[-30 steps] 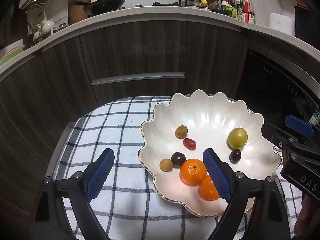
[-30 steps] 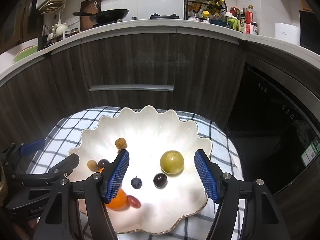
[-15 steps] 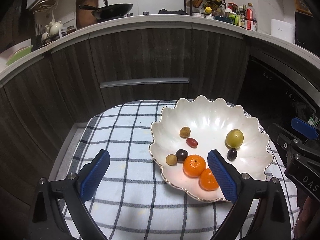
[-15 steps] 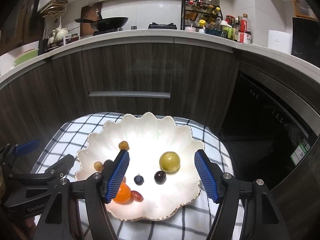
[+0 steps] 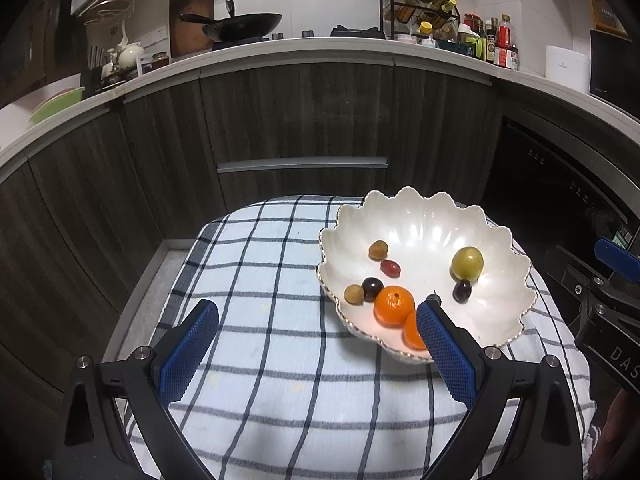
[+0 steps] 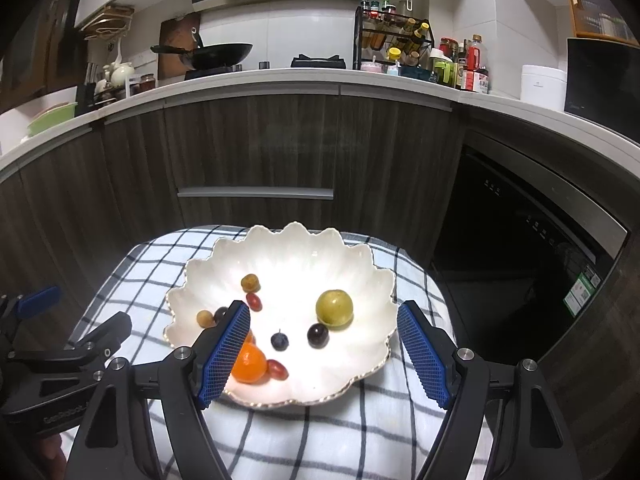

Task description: Organize fruits

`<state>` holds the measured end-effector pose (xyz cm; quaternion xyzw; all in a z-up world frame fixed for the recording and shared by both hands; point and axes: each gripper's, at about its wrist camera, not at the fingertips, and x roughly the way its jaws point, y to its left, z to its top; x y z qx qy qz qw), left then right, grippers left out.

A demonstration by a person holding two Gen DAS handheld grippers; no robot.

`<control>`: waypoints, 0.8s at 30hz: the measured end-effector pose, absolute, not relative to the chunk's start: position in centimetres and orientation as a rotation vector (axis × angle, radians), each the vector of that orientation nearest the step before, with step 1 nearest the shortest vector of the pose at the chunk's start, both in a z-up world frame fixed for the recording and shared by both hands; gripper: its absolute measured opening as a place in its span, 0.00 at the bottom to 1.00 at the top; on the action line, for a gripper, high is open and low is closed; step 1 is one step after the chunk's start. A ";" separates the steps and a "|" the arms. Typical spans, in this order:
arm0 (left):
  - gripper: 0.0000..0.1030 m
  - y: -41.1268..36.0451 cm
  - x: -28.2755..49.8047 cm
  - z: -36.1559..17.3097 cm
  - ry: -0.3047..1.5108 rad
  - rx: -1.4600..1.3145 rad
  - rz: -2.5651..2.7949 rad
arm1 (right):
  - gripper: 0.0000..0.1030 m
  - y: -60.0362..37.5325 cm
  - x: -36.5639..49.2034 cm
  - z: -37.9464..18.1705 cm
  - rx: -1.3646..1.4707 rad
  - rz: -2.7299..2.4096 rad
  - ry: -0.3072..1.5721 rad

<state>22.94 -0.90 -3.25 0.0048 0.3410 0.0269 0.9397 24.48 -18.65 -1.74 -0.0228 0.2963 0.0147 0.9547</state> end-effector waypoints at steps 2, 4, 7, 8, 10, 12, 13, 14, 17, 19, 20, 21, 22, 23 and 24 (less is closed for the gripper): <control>0.98 -0.9 22.3 -3.3 0.695 0.015 0.058 | 0.75 -18.6 23.9 -1.7 -0.042 0.032 0.600; 0.98 -0.8 21.7 -3.3 0.694 0.017 0.060 | 0.75 -18.5 23.3 -1.7 -0.044 0.032 0.599; 0.98 -0.6 20.6 -3.2 0.690 0.018 0.065 | 0.75 -18.4 22.4 -1.6 -0.046 0.034 0.598; 0.98 -0.6 20.2 -3.2 0.687 0.018 0.068 | 0.75 -18.3 22.2 -1.6 -0.047 0.035 0.599; 0.98 -0.5 19.4 -3.2 0.686 0.019 0.071 | 0.75 -18.1 21.6 -1.6 -0.053 0.041 0.599; 0.98 -0.5 18.7 -3.1 0.686 0.019 0.076 | 0.75 -18.0 20.8 -1.6 -0.060 0.046 0.596; 0.98 -0.5 18.4 -3.1 0.686 0.018 0.076 | 0.75 -18.0 20.4 -1.6 -0.062 0.049 0.594; 0.98 -0.5 18.0 -3.0 0.685 0.018 0.077 | 0.75 -18.0 20.0 -1.6 -0.064 0.051 0.593; 0.98 -0.4 17.0 -2.8 0.679 0.024 0.085 | 0.75 -18.0 19.0 -1.7 -0.064 0.056 0.593; 0.98 -0.3 16.3 -2.7 0.680 0.025 0.083 | 0.75 -17.9 18.3 -1.7 -0.066 0.057 0.590; 0.98 -0.3 16.0 -2.6 0.677 0.027 0.084 | 0.75 -17.9 17.8 -1.7 -0.067 0.058 0.588; 0.98 -0.3 15.6 -2.6 0.672 0.029 0.085 | 0.75 -17.9 17.5 -1.6 -0.066 0.058 0.585; 0.98 -0.3 15.3 -2.5 0.669 0.030 0.085 | 0.75 -17.9 17.2 -1.6 -0.065 0.059 0.583; 0.98 -0.3 14.9 -2.5 0.667 0.030 0.084 | 0.75 -17.9 16.9 -1.6 -0.065 0.058 0.581; 0.98 -0.3 14.6 -2.4 0.665 0.030 0.083 | 0.75 -17.9 16.6 -1.5 -0.064 0.056 0.579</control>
